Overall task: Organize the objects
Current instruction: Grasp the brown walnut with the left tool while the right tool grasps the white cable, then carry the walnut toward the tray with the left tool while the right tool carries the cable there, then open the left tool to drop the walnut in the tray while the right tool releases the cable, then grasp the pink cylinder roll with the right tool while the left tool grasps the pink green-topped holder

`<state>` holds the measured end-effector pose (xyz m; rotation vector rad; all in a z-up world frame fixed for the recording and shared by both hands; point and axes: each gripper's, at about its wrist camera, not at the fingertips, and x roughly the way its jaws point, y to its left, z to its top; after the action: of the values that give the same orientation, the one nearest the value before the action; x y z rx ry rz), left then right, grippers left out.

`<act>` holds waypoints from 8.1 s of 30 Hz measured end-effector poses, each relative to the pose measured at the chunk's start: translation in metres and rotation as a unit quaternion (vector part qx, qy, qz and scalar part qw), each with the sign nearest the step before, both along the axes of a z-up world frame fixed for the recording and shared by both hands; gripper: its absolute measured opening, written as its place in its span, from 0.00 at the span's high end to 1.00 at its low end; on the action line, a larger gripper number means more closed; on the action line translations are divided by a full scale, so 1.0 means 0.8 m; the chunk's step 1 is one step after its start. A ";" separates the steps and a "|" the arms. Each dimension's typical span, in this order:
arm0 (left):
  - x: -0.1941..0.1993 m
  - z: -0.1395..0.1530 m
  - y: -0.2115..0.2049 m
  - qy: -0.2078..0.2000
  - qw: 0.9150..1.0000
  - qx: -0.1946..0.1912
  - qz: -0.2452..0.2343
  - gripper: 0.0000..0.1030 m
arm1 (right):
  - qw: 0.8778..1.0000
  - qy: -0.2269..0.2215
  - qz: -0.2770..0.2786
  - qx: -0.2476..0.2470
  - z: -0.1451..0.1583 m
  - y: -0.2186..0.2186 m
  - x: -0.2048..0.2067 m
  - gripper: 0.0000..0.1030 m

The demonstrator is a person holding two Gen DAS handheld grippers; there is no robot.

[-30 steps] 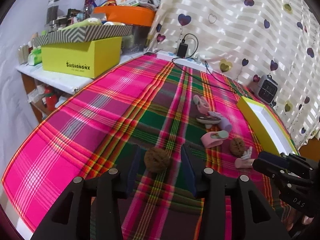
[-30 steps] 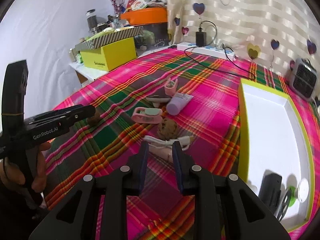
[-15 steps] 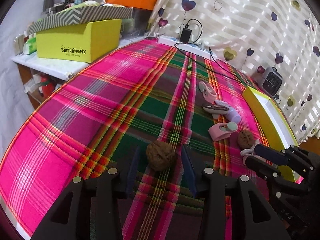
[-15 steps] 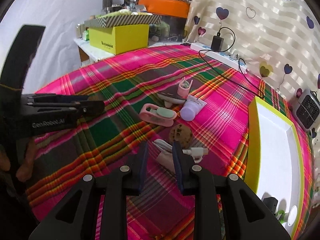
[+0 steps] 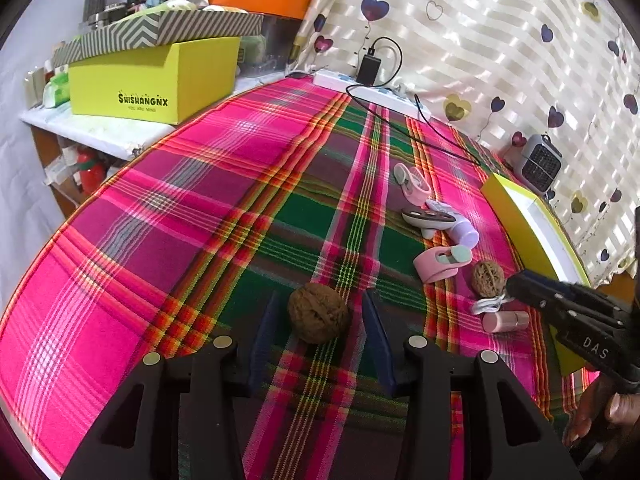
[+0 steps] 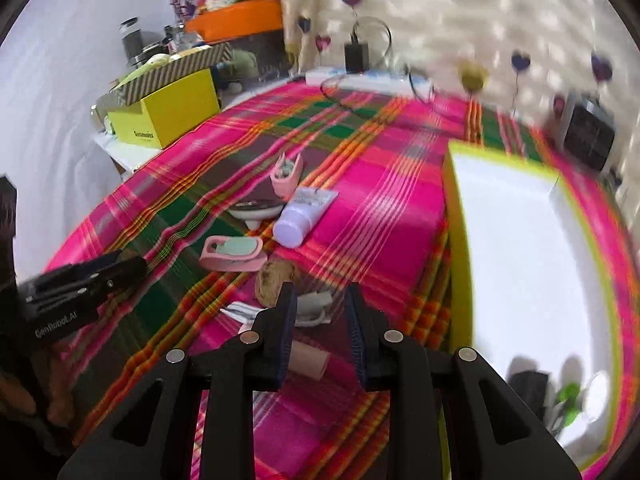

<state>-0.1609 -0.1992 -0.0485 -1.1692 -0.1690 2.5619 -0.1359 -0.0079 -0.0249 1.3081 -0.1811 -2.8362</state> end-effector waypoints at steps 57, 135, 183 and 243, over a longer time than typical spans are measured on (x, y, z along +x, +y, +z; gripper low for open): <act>0.033 0.043 0.087 0.059 0.994 -0.009 -0.089 0.73 | 0.988 0.108 0.030 -0.103 0.045 0.036 0.061 0.98; 0.041 0.026 0.334 0.038 0.962 -0.035 -0.269 0.73 | 0.983 0.105 -0.117 -0.094 0.015 0.188 0.124 0.97; 0.028 0.040 0.097 0.089 0.989 -0.009 -0.119 0.72 | 0.994 0.097 0.041 -0.009 0.029 0.031 0.098 0.48; -0.045 0.001 0.120 0.016 0.955 -0.065 -0.289 0.74 | 0.982 -0.037 0.179 0.049 -0.019 -0.041 0.009 0.81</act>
<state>-0.1971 -0.1028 -0.0476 -1.0275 0.3136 2.0892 -0.1288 -0.0409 -0.0401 1.3087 0.1777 -2.5237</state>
